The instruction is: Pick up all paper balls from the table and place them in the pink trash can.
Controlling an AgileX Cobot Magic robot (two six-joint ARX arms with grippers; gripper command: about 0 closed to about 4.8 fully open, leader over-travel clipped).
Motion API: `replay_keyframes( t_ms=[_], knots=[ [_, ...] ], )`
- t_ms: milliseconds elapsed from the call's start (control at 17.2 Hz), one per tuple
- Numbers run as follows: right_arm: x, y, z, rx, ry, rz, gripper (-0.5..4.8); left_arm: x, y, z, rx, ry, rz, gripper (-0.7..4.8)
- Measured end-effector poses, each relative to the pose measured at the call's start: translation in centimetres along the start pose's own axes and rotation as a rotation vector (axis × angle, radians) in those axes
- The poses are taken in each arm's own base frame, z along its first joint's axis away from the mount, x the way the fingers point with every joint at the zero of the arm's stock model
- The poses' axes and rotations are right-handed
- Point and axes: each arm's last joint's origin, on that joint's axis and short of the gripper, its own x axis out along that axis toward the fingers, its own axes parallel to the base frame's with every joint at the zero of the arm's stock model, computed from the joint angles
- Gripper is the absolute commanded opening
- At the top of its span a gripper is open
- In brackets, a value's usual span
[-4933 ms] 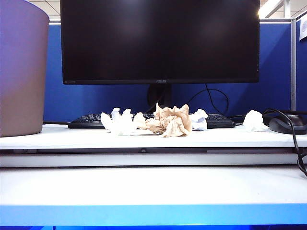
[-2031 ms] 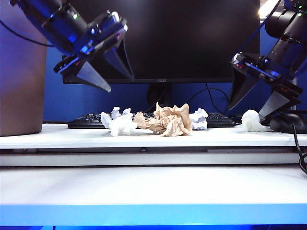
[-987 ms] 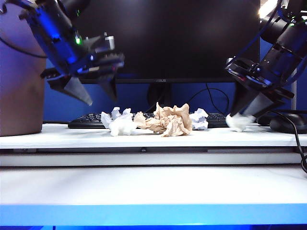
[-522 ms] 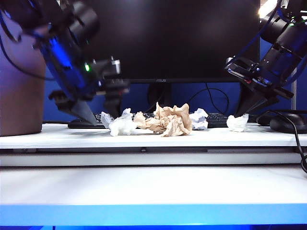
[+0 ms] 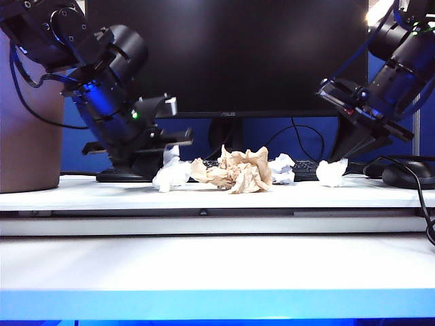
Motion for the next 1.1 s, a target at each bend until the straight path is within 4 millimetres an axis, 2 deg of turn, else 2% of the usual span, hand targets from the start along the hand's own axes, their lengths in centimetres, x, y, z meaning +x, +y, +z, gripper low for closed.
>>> replay_keyframes(
  t_ms=[174,348,464,522,580,755,871,987,1103],
  knots=[
    [-1.2,0.6,0.4,-0.016,-0.038,0.024,-0.05,0.0,0.0,0.4,-0.002,-0.046,-0.004,-0.06],
    [-3.2,2.1,1.1,-0.056,-0.121,0.181,-0.05,-0.1,-0.2,0.7,-0.001,-0.059,-0.069,-0.06],
    [-5.1,3.3,1.8,-0.083,-0.206,0.284,-0.05,-1.0,-0.3,1.2,0.001,-0.06,-0.094,-0.06],
    [-6.8,4.2,2.5,-0.112,-0.288,0.314,-0.05,-2.4,-0.5,2.3,0.002,-0.094,-0.13,-0.06],
    [-8.6,5.1,3.1,-0.139,-0.379,0.335,-0.05,-4.8,-0.6,3.8,0.008,-0.166,-0.173,-0.06],
    [-12.2,6.9,4.3,-0.229,-0.567,0.396,-0.05,-10.5,-0.9,7.9,0.035,-0.329,-0.204,-0.06],
    [-13.5,8.2,5.2,-0.254,-0.672,0.475,-0.05,-18.3,-1.6,12.4,0.121,-0.476,-0.187,-0.06],
    [-13.2,9.7,5.7,-0.27,-0.715,0.521,-0.05,-23.5,-1.3,14.3,0.176,-0.544,-0.021,-0.06],
    [-12.4,11.7,6.1,-0.305,-0.766,0.546,-0.05,-26.6,0.1,15.0,0.205,-0.519,0.309,-0.06]
  ],
)
